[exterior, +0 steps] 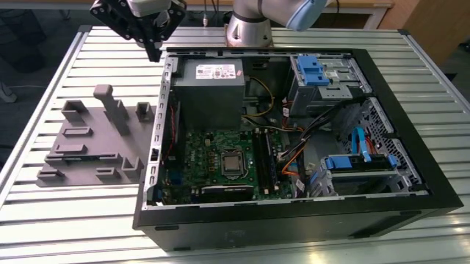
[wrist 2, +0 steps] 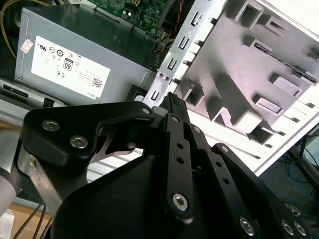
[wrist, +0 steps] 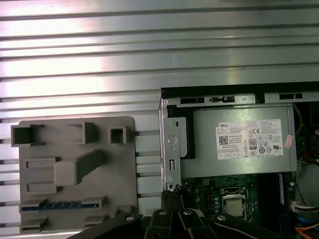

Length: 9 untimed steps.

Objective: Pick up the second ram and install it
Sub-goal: 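Reach for the second ram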

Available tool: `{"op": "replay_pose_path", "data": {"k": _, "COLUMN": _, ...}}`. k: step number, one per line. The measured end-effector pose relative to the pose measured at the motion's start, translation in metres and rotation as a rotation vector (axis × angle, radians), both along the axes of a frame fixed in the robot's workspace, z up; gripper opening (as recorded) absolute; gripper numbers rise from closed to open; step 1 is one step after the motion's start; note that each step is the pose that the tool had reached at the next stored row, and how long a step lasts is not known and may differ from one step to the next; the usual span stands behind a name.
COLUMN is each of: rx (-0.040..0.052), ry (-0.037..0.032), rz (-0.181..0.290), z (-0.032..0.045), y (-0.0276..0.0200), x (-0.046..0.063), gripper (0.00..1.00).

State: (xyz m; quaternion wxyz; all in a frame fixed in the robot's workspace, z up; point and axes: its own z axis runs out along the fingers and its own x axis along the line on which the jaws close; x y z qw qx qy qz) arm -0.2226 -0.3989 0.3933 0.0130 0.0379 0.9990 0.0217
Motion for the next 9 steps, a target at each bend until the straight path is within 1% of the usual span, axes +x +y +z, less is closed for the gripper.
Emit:
{"op": "replay_pose_path", "data": {"k": 5, "rx": -0.0001, "ry": 0.0000, "rz": 0.000, "z": 0.0000, "y": -0.0001, "x": -0.0073, "gripper": 0.11}}
{"op": "replay_pose_path", "data": {"k": 9, "rx": 0.0000, "ry": 0.0000, "rz": 0.000, "z": 0.0000, "y": -0.0012, "x": -0.0115, "gripper": 0.11}}
